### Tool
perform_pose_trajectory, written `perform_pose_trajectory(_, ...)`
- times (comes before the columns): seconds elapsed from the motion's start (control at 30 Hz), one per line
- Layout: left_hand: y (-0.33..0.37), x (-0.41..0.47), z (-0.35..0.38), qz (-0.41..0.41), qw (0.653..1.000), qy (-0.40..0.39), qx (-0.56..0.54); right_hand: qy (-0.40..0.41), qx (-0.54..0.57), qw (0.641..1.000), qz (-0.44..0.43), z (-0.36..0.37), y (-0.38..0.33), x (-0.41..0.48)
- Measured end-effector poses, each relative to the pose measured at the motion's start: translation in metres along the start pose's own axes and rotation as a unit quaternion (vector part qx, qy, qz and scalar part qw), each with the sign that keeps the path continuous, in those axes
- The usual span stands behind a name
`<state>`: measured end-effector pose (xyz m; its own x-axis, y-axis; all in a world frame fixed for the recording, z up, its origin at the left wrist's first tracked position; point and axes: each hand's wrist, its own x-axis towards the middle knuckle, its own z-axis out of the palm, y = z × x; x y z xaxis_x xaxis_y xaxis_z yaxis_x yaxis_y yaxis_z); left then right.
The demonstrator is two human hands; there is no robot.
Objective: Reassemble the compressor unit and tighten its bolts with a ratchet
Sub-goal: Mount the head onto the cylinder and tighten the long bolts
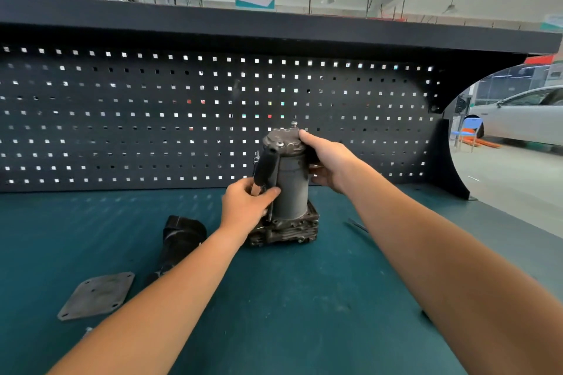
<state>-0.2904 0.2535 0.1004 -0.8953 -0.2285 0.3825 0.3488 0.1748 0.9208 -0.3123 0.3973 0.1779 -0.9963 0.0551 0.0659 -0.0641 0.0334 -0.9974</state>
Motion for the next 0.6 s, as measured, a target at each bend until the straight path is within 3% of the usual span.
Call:
perform_pose_trajectory(0.17, -0.01, 0.008, 0.002, 0.014, 0.999, 0.026, 0.029, 0.008, -0.126, 0.992, -0.012, 0.003, 0.002, 0.008)
perform_pose_trajectory(0.37, -0.014, 0.014, 0.004, -0.027, 0.999, 0.032, -0.017, -0.146, -0.047, 0.983, -0.103, -0.007, 0.032, 0.011)
perform_pose_trajectory(0.6, -0.009, 0.013, 0.003, -0.022, 0.999, 0.02, -0.036, -0.082, -0.065, 0.98, -0.172, 0.003, 0.065, 0.02)
